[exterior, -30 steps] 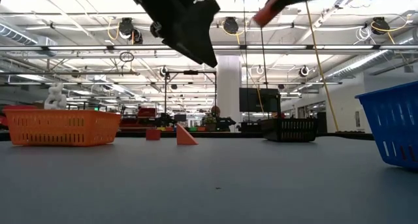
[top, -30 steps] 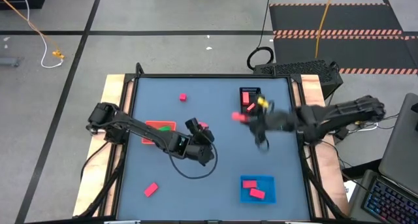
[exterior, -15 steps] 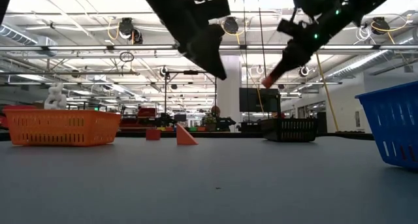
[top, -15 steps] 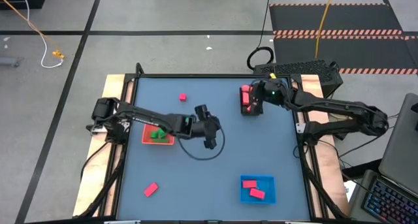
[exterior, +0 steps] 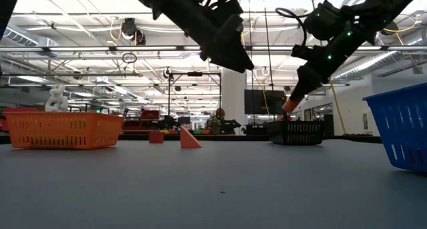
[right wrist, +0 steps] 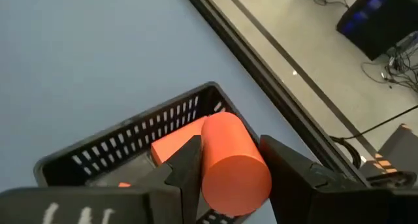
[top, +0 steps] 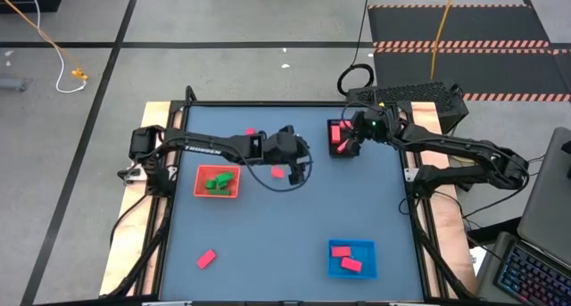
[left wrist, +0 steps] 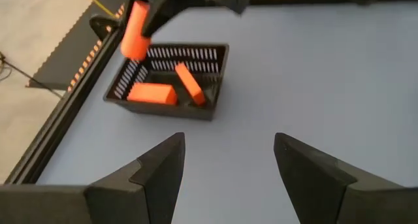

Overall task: Sort & place blocks by color
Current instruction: Put the orange block into the black bin

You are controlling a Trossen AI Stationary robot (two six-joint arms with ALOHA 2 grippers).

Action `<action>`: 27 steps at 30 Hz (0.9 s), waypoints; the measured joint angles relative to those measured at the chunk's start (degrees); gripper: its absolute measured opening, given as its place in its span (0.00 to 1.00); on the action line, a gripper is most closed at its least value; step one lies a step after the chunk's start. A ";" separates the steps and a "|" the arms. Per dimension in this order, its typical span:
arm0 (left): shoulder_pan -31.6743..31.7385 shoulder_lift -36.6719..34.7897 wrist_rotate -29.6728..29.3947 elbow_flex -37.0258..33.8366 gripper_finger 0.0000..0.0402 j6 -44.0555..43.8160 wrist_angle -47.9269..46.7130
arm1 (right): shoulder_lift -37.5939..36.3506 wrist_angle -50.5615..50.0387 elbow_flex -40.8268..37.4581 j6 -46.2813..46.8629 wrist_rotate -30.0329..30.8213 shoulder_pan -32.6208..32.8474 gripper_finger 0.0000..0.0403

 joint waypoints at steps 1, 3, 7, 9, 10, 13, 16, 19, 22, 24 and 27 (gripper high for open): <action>0.38 0.02 0.60 0.00 0.59 -0.05 0.68 | 0.00 1.07 -0.43 0.16 -0.02 -0.17 0.32; 0.99 0.06 1.56 0.00 0.59 -0.25 2.26 | 0.00 3.46 -1.55 1.63 -0.07 -0.26 0.32; 1.69 0.09 4.94 0.00 0.59 -0.02 5.59 | 0.07 5.63 -4.15 3.82 -0.02 -0.26 0.32; 1.93 0.09 6.68 0.00 0.59 0.08 6.53 | 0.04 5.82 -5.13 5.30 0.00 -0.26 0.32; 1.96 0.09 7.41 0.00 0.59 0.39 6.65 | 0.07 5.91 -5.53 6.14 0.00 -0.26 0.32; 2.00 0.12 7.95 0.00 0.59 1.27 6.27 | 0.07 8.53 -6.69 8.10 0.02 -0.17 0.33; 2.02 0.13 7.95 0.00 0.59 1.55 5.89 | 0.07 11.65 -7.63 8.27 0.24 -0.15 0.33; 2.02 0.16 7.95 0.00 0.59 1.56 4.89 | 0.07 13.21 -8.24 8.33 0.24 -0.15 0.33; 2.02 0.18 7.94 0.00 0.59 1.57 3.38 | 0.07 12.34 -8.24 9.05 0.24 -0.15 0.37; 2.00 0.18 7.95 0.00 0.59 1.54 2.68 | 0.07 12.22 -8.24 10.36 0.15 -0.15 0.40; 2.00 0.18 7.93 0.00 0.59 1.03 0.57 | 0.07 12.24 -8.24 11.08 0.11 -0.15 0.46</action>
